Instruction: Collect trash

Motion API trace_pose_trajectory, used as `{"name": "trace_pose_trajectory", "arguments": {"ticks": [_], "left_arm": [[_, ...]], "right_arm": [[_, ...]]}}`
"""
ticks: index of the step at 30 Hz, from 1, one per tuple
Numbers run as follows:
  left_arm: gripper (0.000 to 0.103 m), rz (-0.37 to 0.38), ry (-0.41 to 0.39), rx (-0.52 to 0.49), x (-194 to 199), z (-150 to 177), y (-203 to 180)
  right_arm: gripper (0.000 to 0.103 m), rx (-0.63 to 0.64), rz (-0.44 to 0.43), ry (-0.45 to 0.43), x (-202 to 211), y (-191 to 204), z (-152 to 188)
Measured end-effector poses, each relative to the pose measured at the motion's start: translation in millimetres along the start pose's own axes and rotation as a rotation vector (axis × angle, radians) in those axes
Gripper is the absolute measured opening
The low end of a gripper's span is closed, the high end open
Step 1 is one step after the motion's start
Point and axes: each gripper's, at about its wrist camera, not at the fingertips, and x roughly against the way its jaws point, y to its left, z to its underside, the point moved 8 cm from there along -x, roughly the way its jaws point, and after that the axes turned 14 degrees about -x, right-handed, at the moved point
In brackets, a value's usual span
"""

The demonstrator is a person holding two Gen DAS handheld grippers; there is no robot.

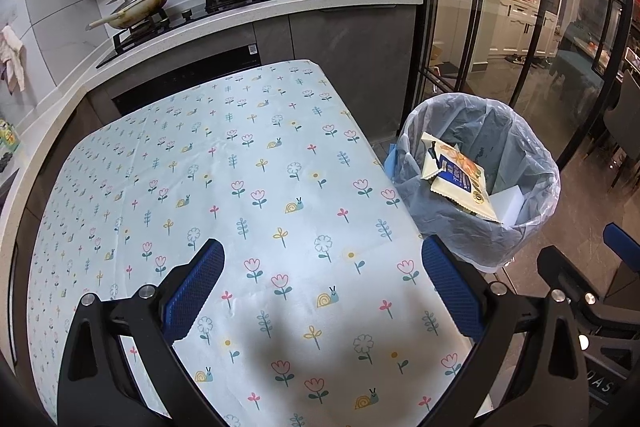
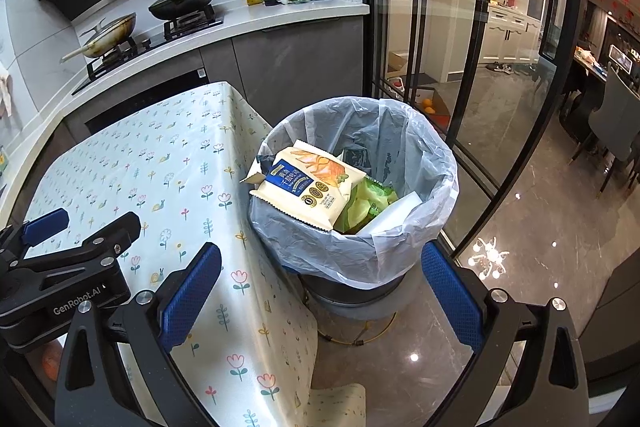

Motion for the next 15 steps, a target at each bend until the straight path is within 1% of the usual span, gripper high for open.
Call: {"name": "trace_pose_trajectory", "arguments": {"ticks": [15], "left_arm": [[0.095, 0.001, 0.015, -0.011, -1.8, 1.9, -2.6]], "right_arm": [[0.097, 0.000, 0.000, 0.002, -1.4, -0.8, 0.0]]}}
